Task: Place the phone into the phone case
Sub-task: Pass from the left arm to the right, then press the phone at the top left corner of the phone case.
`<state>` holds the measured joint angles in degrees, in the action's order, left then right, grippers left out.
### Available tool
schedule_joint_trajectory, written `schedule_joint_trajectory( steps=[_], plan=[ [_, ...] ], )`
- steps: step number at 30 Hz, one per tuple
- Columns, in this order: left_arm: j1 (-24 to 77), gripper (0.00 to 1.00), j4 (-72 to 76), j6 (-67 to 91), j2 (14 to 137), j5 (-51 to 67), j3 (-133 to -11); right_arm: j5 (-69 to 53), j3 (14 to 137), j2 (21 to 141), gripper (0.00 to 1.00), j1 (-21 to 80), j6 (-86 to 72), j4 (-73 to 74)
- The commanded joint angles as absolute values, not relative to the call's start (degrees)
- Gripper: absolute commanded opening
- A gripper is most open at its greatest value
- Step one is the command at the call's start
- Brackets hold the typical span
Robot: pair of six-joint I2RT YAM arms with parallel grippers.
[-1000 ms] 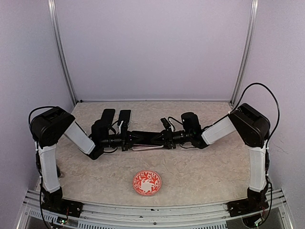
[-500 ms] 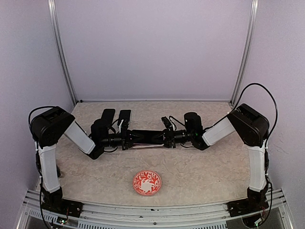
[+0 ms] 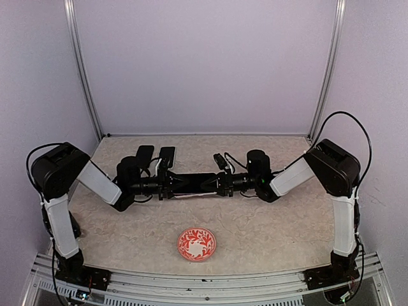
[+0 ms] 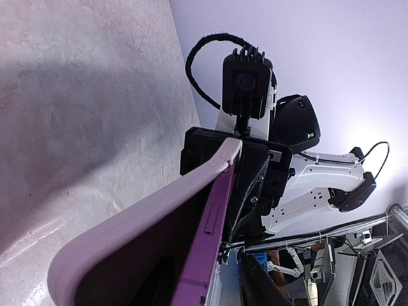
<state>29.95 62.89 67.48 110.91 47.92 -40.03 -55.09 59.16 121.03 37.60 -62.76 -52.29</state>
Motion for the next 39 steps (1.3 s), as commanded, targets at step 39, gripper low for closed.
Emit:
schedule_joint_trajectory(
  steps=[39],
  plan=[
    [31.1,0.69,42.6,49.4,95.8,49.3,-42.4,-64.9,56.5,109.7,0.0,37.2,-55.6,-53.9]
  ],
)
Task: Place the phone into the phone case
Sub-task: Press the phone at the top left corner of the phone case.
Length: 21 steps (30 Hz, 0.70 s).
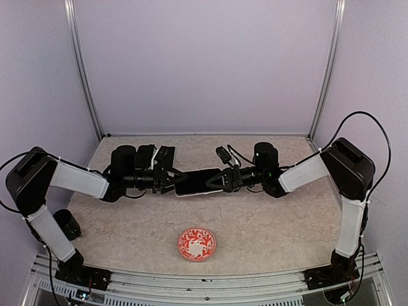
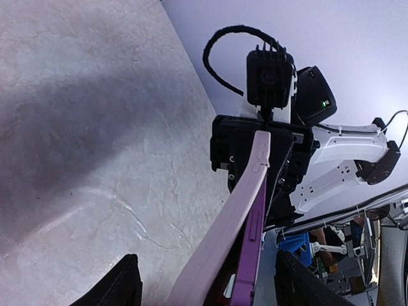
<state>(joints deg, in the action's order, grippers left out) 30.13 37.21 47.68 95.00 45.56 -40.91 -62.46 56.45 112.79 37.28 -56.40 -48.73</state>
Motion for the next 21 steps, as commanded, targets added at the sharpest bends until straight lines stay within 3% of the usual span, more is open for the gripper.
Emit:
schedule_joint_trajectory(
  steps=[1,6,13,19,21],
  plan=[
    [31.3,0.67,44.0,50.0,95.9,49.7,-42.2,-64.9,56.6,109.6,0.0,37.1,-55.5,-53.8],
    [31.4,0.52,46.7,51.8,96.2,50.3,-41.8,-65.1,56.4,109.7,0.0,37.2,-54.8,-53.2],
    [31.7,0.17,48.6,53.1,96.9,50.6,-41.4,-65.0,55.9,109.8,0.0,37.2,-54.5,-53.1],
    [31.8,0.01,47.8,52.5,97.0,50.1,-41.6,-64.9,55.8,109.8,0.0,37.2,-53.5,-52.0],
    [31.9,0.0,45.9,51.2,96.9,49.4,-41.9,-65.0,56.0,109.6,0.0,37.2,-52.9,-51.2]
  ],
)
